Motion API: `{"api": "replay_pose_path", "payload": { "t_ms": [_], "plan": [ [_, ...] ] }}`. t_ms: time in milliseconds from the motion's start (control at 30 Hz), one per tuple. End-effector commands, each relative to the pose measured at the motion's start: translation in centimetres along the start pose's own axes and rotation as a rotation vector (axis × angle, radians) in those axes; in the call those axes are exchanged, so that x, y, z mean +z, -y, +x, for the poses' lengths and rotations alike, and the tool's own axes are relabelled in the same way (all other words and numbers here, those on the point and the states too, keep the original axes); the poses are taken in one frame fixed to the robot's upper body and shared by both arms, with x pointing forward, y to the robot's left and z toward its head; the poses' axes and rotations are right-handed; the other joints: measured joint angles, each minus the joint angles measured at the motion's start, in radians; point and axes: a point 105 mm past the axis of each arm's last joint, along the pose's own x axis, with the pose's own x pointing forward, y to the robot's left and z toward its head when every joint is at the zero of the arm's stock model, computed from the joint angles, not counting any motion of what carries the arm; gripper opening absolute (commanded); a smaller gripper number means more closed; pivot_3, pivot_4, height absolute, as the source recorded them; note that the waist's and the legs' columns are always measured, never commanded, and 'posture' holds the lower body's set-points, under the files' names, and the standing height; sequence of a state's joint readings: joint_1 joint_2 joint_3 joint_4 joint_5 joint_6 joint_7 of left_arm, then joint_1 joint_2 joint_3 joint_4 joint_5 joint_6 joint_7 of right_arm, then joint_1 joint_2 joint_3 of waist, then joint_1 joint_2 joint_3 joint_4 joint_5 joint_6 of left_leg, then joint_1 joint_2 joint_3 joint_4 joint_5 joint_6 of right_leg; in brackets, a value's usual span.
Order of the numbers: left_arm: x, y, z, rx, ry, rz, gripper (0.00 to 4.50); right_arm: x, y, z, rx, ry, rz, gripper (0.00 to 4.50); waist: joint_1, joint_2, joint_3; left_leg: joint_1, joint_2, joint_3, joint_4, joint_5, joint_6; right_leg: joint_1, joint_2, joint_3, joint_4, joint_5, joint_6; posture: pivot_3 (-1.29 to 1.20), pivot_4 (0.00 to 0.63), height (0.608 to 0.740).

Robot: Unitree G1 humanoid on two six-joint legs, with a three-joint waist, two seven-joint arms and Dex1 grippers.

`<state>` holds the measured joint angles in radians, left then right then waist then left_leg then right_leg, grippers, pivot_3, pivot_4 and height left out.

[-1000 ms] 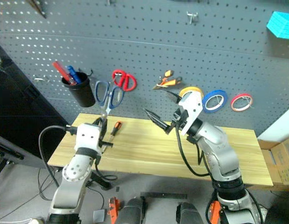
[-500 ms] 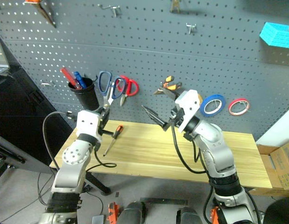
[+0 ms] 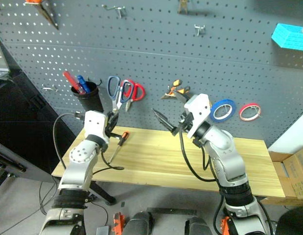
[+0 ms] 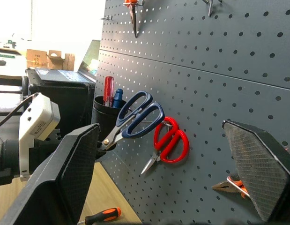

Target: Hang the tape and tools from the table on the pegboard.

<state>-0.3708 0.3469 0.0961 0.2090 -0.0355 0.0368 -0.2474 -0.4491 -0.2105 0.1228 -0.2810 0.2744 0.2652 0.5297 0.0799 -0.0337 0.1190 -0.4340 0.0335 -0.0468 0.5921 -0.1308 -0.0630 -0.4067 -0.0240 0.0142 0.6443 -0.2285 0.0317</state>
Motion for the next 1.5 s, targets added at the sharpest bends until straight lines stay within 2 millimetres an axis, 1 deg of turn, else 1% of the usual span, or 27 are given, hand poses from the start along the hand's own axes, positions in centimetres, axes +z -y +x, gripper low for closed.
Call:
{"api": "replay_pose_path", "payload": {
  "t_ms": [33,333,433,533,600,767,1167,1367,1500],
  "plan": [
    [1.1,0.4,0.6,-0.041,0.028,-0.013,0.47,1.5,-0.2,-0.1,-0.008,0.054,-0.036,4.50,0.000,0.000,-0.001,0.000,0.000,0.000,0.000,0.000,0.000,0.000,0.000,0.000,0.000,0.000,0.000,0.15,0.031,0.740],
    [1.2,0.9,0.5,-0.060,0.039,-0.013,0.47,1.5,-0.1,-0.4,-0.021,0.048,-0.044,4.50,0.000,0.000,-0.002,0.001,0.000,0.000,0.000,0.000,0.000,0.001,0.000,0.000,0.000,0.000,0.000,0.14,0.029,0.740],
    [1.6,0.9,0.5,-0.058,0.064,-0.020,0.47,1.4,-0.2,-0.4,-0.021,0.047,-0.046,4.50,0.000,0.000,-0.003,0.001,0.000,0.000,0.000,0.000,0.000,0.001,0.000,0.000,0.000,0.000,0.000,0.14,0.029,0.740],
    [2.4,0.9,0.2,-0.050,0.115,-0.044,0.47,1.3,-0.2,-0.4,-0.017,0.044,-0.049,4.50,-0.001,0.000,-0.003,0.001,0.000,0.000,0.000,0.000,0.000,0.001,0.000,0.000,0.000,0.000,0.000,0.14,0.026,0.740],
    [2.6,1.0,0.1,-0.053,0.126,-0.053,0.47,1.2,-0.3,-0.4,-0.016,0.042,-0.052,4.50,-0.001,-0.001,-0.003,0.001,0.000,0.000,0.000,0.000,0.000,0.001,0.000,0.000,0.000,0.000,0.000,0.15,0.025,0.740],
    [2.5,1.6,0.0,-0.089,0.123,-0.063,0.47,1.2,-0.2,-0.4,-0.015,0.040,-0.054,4.50,-0.003,-0.001,-0.003,0.001,0.000,0.000,0.000,0.000,0.001,0.001,0.000,0.000,0.000,0.000,0.000,0.15,0.022,0.740],
    [1.8,2.5,-0.2,-0.123,0.089,-0.070,0.47,1.1,-0.3,-0.5,-0.022,0.036,-0.057,4.50,-0.003,-0.001,-0.003,0.001,0.000,0.000,0.000,0.000,0.001,0.001,0.000,0.001,0.000,0.000,0.000,0.14,0.026,0.740],
    [1.0,2.4,0.5,-0.124,0.033,-0.077,0.47,1.2,0.0,-0.5,-0.033,0.036,-0.061,4.50,-0.003,-0.001,-0.003,0.001,0.000,0.000,0.000,0.001,0.001,0.001,0.000,0.001,0.001,0.000,0.000,0.14,0.028,0.740],
    [1.1,2.6,1.8,-0.161,0.012,-0.053,0.47,1.2,0.0,-0.5,-0.036,0.034,-0.060,4.50,-0.003,-0.001,-0.003,0.001,0.000,0.000,0.000,0.001,0.001,0.001,0.000,0.000,0.001,0.000,0.000,0.13,0.034,0.740]
  ]
}}
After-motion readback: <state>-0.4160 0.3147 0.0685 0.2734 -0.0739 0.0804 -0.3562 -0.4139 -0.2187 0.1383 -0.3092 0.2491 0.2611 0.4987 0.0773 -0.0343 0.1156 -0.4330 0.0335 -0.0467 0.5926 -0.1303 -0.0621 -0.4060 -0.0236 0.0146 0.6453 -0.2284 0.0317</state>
